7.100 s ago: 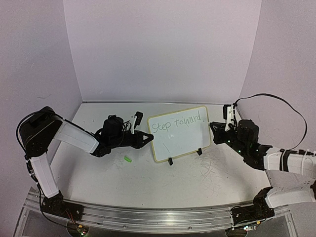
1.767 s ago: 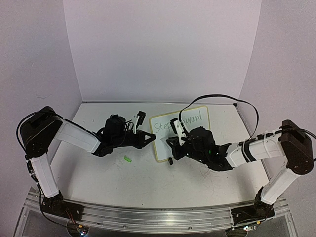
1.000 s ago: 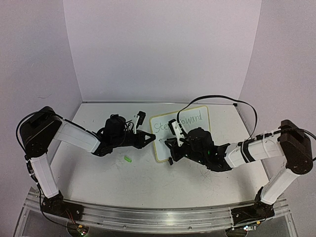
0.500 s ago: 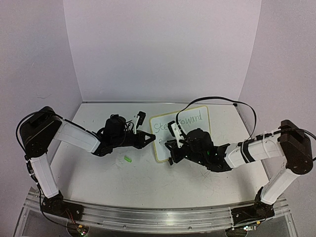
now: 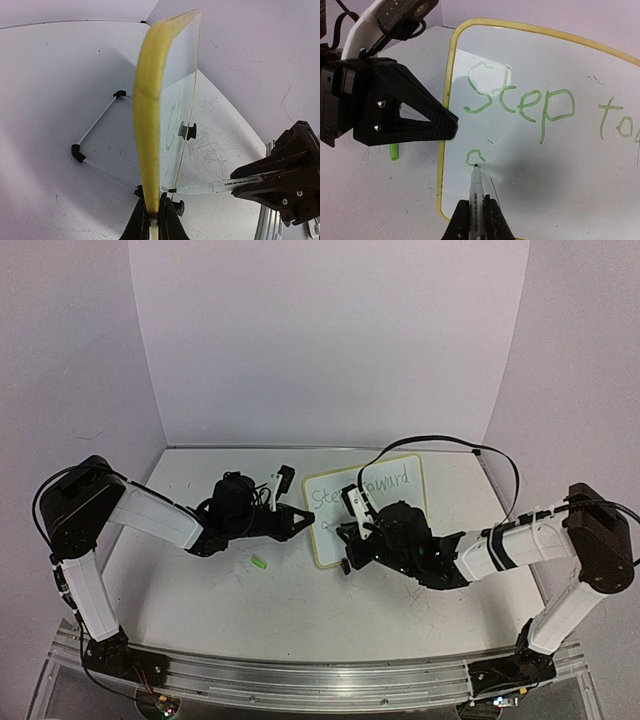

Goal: Write a sentence on the whiteboard

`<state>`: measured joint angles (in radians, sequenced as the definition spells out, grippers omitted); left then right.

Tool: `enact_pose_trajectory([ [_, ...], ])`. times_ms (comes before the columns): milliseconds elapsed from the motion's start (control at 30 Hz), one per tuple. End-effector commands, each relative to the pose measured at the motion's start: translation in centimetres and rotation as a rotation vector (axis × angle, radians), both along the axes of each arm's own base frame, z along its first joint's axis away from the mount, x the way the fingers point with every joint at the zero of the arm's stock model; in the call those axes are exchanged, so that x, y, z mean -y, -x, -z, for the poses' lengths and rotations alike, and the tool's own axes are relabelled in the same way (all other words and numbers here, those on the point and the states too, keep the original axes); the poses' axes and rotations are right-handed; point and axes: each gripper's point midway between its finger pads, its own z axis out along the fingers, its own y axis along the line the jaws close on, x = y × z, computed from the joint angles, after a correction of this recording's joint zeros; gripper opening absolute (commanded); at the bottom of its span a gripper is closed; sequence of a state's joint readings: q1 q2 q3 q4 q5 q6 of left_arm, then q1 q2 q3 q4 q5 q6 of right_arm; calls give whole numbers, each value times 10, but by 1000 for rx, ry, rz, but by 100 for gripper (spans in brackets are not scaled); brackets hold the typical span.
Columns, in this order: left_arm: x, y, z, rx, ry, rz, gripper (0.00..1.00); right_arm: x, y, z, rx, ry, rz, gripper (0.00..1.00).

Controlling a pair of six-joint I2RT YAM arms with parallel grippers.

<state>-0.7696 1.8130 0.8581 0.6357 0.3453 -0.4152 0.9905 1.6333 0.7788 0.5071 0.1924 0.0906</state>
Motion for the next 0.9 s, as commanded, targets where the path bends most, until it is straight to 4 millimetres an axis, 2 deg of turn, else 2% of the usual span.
enact_pose_trajectory([
  [0, -2, -5, -11, 49, -19, -24, 0, 6, -14, -18, 45, -34, 79, 0],
  [567, -2, -5, -12, 52, -18, -21, 0, 1, -18, -33, 80, -61, 80, 0],
  [867, -3, -5, -13, 56, -19, -25, 0, 3, -9, -19, 26, -46, 55, 0],
])
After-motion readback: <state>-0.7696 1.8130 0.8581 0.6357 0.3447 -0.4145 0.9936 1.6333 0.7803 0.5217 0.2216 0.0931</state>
